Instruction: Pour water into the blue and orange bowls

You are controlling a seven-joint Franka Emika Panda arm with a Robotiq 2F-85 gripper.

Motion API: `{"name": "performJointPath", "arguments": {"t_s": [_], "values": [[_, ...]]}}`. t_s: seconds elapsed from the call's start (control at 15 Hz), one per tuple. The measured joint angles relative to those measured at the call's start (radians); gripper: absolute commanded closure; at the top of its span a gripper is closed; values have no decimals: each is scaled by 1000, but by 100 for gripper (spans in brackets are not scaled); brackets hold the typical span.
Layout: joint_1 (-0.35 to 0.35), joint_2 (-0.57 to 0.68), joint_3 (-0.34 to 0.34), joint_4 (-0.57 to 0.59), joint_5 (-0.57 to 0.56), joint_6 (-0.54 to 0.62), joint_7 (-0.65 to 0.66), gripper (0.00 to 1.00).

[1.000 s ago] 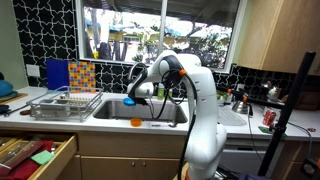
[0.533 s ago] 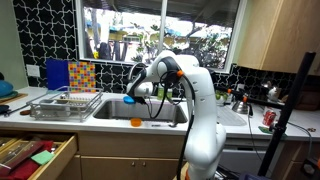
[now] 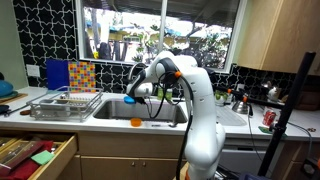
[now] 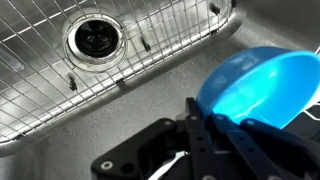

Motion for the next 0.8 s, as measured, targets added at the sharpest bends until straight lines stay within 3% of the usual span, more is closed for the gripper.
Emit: {"name": "performJointPath", "arguments": {"t_s": [0.8], "values": [[36,12,-45,34,-42,-54,2,99]]}}
